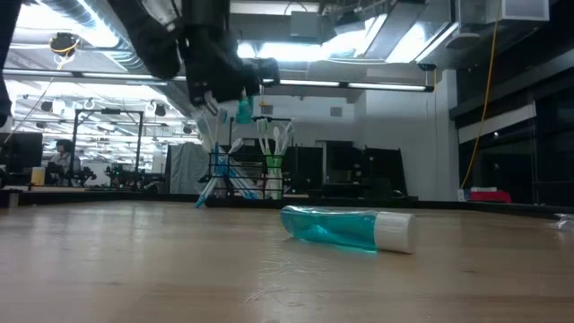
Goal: Pick & Place toothbrushing station
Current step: Put the top mouthwash bottle into the wire organizer
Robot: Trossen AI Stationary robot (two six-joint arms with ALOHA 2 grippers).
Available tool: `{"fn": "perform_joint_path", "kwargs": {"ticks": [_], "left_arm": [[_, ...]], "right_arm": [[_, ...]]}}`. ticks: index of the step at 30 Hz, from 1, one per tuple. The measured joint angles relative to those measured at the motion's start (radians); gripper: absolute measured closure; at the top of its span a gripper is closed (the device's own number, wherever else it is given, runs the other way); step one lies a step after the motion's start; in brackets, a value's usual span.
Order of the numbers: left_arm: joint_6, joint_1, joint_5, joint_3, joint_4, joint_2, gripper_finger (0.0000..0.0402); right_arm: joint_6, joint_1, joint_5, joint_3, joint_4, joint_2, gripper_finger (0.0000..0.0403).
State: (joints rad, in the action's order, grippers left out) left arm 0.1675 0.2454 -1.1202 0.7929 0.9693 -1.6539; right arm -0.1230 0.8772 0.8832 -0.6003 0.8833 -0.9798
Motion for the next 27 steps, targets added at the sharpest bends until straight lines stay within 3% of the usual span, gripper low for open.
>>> {"fn": "perform_joint_path", "kwargs": {"ticks": [8,27], "left_arm": [[0.063,0.091,0.076,0.01,0.067,-0.085,0.0308],[0.066,0.151,0.222,0.01,0.097,-0.096,0.0308]], "right_arm": [[-0.026,0.0,0.026,0.0,0.0,0.0,0.0314],[-0.027,0.0,0.05,0.0,0.0,0.0,0.0314]]}}
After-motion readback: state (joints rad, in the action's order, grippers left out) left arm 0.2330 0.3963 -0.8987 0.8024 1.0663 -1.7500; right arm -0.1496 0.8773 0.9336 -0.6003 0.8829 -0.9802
